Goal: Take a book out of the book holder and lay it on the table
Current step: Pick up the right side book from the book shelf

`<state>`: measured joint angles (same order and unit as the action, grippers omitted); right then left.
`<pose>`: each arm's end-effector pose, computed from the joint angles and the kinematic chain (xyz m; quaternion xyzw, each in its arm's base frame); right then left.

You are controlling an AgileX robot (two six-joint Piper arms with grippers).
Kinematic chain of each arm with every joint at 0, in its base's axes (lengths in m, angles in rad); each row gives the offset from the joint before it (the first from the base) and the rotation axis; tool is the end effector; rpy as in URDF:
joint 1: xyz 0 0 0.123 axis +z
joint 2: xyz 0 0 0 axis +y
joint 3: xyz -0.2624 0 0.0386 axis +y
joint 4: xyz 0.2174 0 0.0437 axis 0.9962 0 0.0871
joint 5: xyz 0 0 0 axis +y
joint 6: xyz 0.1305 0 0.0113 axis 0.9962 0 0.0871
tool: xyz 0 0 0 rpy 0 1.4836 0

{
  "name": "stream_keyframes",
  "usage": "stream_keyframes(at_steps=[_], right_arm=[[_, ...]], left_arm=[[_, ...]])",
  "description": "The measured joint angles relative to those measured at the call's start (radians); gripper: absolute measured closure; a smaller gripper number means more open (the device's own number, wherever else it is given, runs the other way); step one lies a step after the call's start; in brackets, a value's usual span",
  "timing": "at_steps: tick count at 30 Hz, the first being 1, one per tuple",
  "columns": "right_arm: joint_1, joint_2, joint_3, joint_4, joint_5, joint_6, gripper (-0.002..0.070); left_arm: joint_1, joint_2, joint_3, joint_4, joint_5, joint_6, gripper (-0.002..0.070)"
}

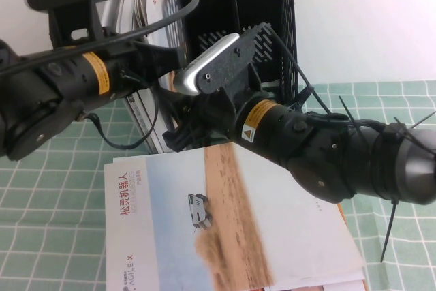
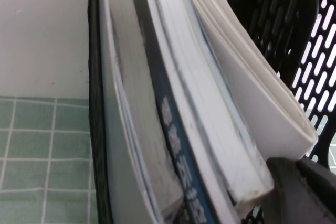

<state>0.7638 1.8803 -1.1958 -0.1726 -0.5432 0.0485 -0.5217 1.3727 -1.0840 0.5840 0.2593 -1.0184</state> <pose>0.3119 0.3148 0.2496 -0.3321 0.6480 0.2538 0.6367 0.2914 -0.1461 0.3150 -0.0085 0.8375 -0.2010 0.5080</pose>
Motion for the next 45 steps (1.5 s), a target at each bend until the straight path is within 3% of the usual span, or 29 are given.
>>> stream_keyframes(at_steps=[13, 17, 23, 30, 38, 45], right_arm=[[0.0, 0.096, 0.0, 0.145, -0.069, -0.146, 0.0345], [0.0, 0.118, 0.0, 0.173, -0.108, -0.229, 0.042], [0.0, 0.135, 0.0, 0.206, -0.145, -0.269, 0.062], [0.0, 0.14, 0.0, 0.275, -0.211, -0.314, 0.066], [0.0, 0.094, 0.0, 0.344, -0.303, -0.403, 0.0662], [0.0, -0.03, 0.0, 0.362, -0.328, -0.568, 0.0663]], left_arm=[[0.0, 0.029, -0.052, -0.007, 0.017, 0.013, 0.0677], [0.0, 0.029, -0.052, -0.01, 0.019, 0.013, 0.0677], [0.0, 0.029, -0.052, -0.012, 0.02, 0.024, 0.0678], [-0.004, -0.013, -0.052, -0.03, 0.043, 0.026, 0.0678], [-0.124, -0.196, -0.052, -0.042, 0.204, 0.185, 0.0678], [-0.226, -0.348, -0.058, -0.053, 0.373, 0.207, 0.0678]])
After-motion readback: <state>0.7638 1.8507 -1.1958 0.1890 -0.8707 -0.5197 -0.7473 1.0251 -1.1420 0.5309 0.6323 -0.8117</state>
